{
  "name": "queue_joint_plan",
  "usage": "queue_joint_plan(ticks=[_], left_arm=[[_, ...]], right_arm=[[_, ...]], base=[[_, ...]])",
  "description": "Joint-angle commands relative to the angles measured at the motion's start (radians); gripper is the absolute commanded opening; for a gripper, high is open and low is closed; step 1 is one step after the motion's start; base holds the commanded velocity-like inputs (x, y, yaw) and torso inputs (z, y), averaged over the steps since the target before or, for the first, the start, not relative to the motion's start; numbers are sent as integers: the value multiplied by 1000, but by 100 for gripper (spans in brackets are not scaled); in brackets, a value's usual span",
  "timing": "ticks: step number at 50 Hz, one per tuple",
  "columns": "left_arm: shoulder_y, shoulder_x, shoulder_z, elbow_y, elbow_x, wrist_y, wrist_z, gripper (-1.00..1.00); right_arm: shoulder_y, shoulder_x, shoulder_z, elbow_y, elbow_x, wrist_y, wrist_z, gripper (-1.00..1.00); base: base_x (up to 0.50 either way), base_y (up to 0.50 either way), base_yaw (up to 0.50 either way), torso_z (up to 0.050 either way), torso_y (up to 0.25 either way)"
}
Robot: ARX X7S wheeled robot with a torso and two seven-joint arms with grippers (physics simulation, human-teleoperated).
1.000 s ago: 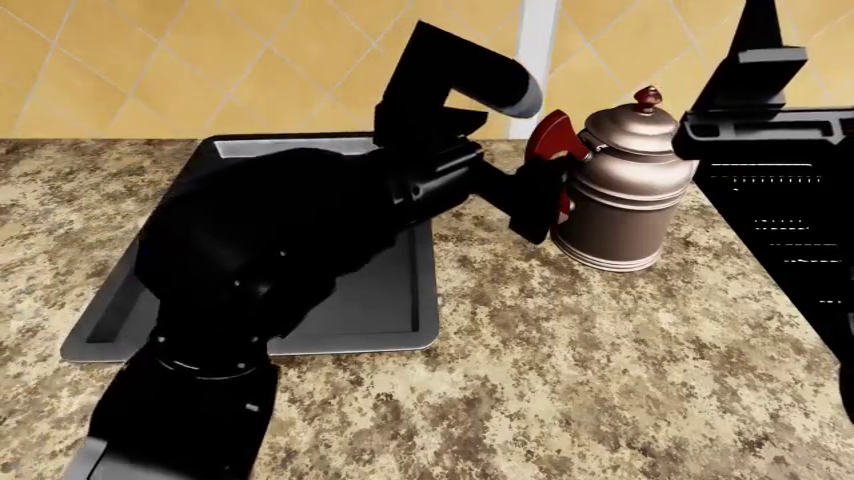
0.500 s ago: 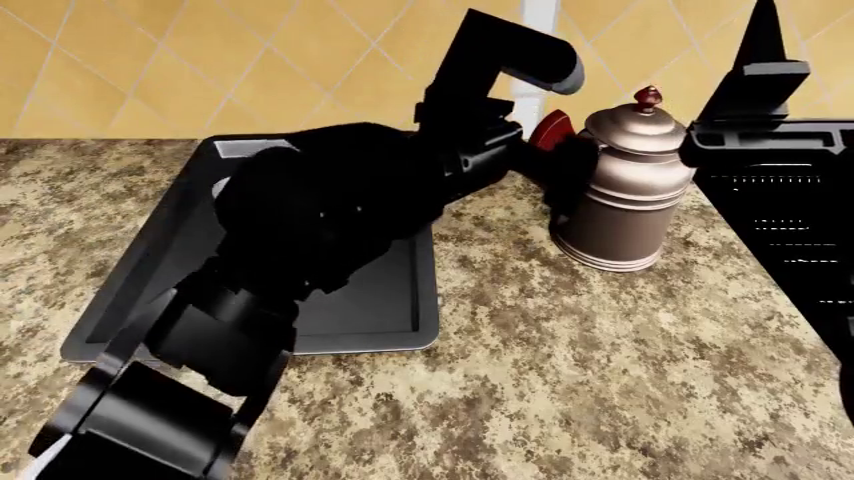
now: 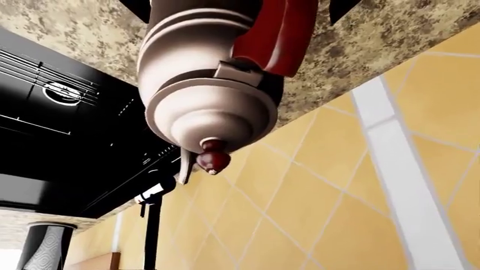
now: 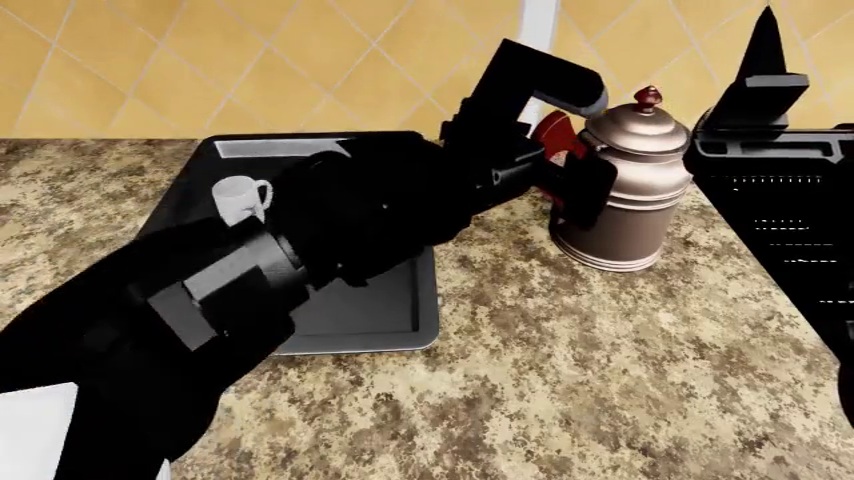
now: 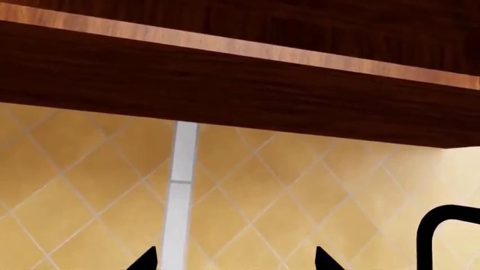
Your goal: Pick the kettle from the counter and place it on the tray. Then pick the mug from the cabinet and place it on the tray. Then close the cabinet doors.
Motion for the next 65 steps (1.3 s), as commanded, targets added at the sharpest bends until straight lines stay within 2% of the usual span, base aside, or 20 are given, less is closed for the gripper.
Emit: queue_joint_plan(ticks=[1,18,27,44,56,65], left_arm=[[-64,0,230,-59,-198,144,-21,100],[-68,0,236,-77,-198,157,-34,100],[-88,0,235,-109,-250,188,-58,100],[-117,0,239,-53,-264,202,-15,100],[-116,0,241,-81,-261,209,-22,100],[-108,0,238,-71,-242,212,-11,100]], right_arm=[[-26,2,1,8,-20,-16,-12,100],[-45,5,0,13,-39,-30,-19,100],[-50,3,-4,17,-45,-33,-22,100],[-49,5,-6,15,-44,-36,-19,100],[-48,4,-10,17,-42,-36,-18,100],[-55,2,-14,22,-53,-44,-24,100]], base=[[0,0,0,0,0],[0,0,0,0,0],[0,0,0,0,0],[0,0,0,0,0],[0,0,0,0,0],[0,0,0,8,-231]])
